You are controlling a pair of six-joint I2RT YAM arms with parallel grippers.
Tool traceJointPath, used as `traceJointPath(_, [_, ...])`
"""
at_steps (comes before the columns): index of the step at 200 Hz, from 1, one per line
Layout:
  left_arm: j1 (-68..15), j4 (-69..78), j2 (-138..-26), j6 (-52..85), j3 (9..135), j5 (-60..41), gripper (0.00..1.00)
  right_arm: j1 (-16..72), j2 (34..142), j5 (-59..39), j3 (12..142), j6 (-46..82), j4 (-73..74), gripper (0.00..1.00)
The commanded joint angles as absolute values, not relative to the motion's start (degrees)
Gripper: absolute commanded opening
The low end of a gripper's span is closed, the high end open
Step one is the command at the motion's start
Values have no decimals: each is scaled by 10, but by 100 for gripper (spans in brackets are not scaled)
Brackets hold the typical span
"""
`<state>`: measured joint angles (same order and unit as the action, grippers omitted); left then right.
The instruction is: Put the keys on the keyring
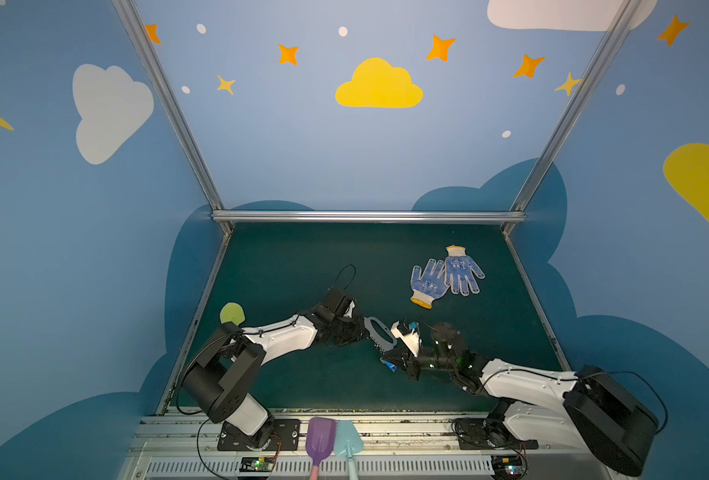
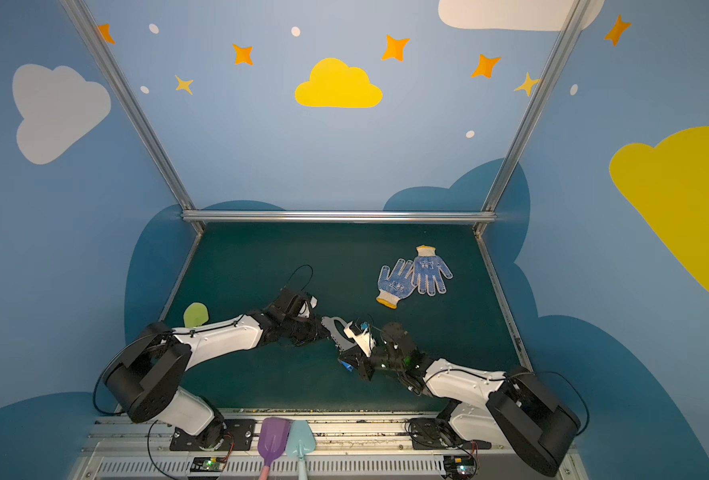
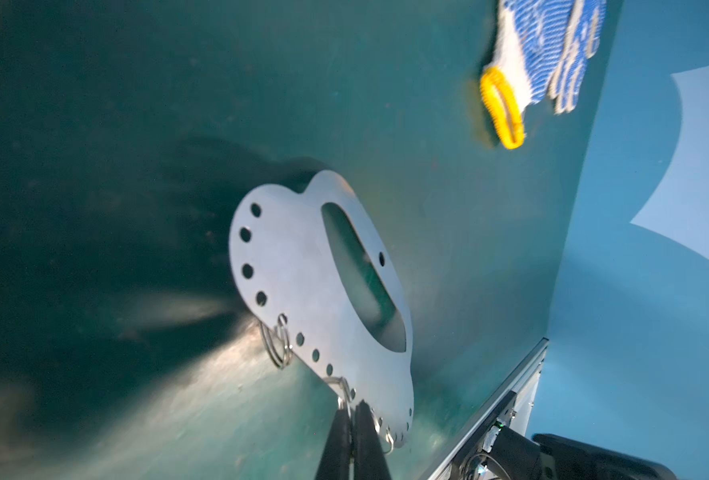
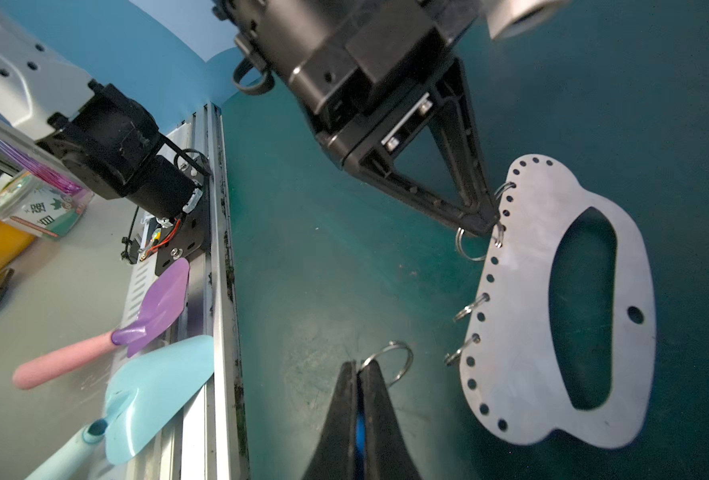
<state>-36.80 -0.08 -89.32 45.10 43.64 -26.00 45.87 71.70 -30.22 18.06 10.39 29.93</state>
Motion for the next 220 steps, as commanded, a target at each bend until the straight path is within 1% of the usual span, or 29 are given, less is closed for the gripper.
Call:
traceJointPath(1, [-367,45,-876,447,423,-248,4,433,758,-385,204,188,355,0])
traceJointPath(21, [-367,56,-865,441,413,-243,4,405,811,-436,228,255,374,0])
traceJointPath(36, [-367,62,-858,438,406,-240,4,380,872,-492,257,310,390,0])
traceJointPath(57, [-367,72,-852,432,400,-241,4,358,965,-578,272,405,535,0])
traceJointPath(89, [-367,94,-840,433,385,-245,4,341,1121,-674,307,566,800,0])
traceJointPath(100, [-367,93,-837,431,382,-243,4,344,1152,-696,324,579,807,0])
traceJointPath(128, [-367,98,-826,431,374,-242,4,347,1145,-713,316,544,807,0])
traceJointPath(164, [-367,113,-812,434,368,-251,4,347,1152,-744,321,530,807,0])
traceJointPath(220, [-367,120,-763,441,352,-249,4,345,1151,-751,332,537,807,0])
